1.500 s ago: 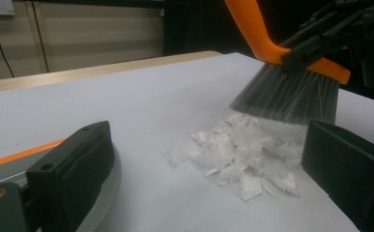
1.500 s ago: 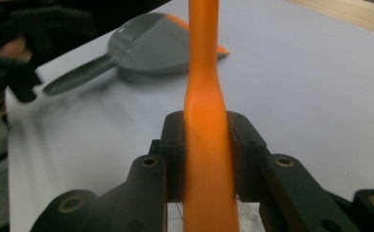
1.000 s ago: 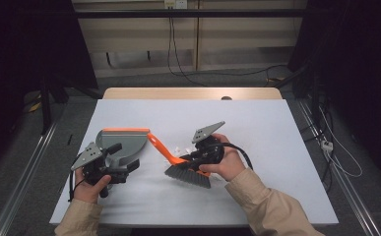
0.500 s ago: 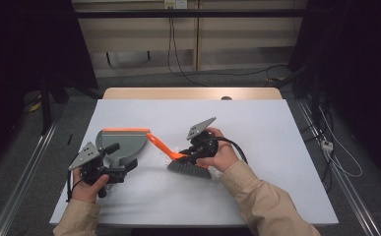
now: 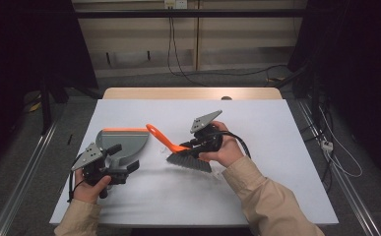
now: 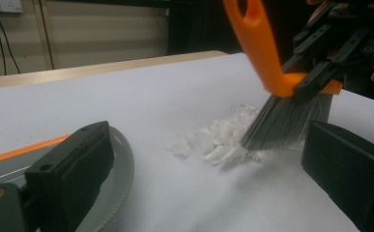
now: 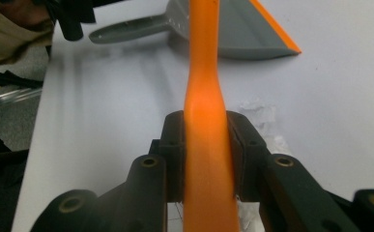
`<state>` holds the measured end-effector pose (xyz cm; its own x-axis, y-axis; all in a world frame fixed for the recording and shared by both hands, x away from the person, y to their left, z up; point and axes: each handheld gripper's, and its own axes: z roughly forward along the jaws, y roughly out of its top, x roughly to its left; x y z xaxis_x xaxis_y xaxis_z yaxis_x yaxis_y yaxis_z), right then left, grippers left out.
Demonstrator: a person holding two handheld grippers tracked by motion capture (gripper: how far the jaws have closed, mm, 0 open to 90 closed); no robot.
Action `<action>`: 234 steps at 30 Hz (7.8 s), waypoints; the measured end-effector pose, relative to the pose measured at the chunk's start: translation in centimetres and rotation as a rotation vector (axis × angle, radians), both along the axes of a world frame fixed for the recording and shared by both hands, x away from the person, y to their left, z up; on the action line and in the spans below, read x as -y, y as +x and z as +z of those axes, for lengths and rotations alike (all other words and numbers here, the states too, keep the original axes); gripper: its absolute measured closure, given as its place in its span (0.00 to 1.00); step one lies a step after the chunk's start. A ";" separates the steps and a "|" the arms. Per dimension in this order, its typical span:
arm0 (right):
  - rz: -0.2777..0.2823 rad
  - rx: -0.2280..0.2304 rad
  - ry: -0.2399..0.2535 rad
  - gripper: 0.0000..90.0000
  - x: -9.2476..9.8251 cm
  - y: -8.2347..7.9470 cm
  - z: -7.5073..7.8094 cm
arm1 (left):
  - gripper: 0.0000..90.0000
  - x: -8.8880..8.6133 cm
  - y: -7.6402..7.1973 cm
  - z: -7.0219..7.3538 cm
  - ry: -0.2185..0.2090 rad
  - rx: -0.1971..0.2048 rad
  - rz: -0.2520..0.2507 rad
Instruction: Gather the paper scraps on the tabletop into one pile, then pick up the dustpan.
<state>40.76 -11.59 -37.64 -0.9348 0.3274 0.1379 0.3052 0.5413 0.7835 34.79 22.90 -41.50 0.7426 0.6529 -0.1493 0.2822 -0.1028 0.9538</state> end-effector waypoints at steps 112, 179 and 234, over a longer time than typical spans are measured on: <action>-0.772 0.058 0.001 0.80 1.5 1.9 -3.7 | 0.05 0.4 0.0 -0.3 0.023 -0.010 -0.012; -0.794 0.087 -0.060 0.80 7.4 0.7 -3.6 | 0.11 -2.6 -0.5 -1.1 0.164 -0.136 0.201; -0.787 0.091 0.024 0.80 8.0 -0.3 -2.6 | 0.70 -3.0 1.6 -1.1 0.435 -0.286 0.225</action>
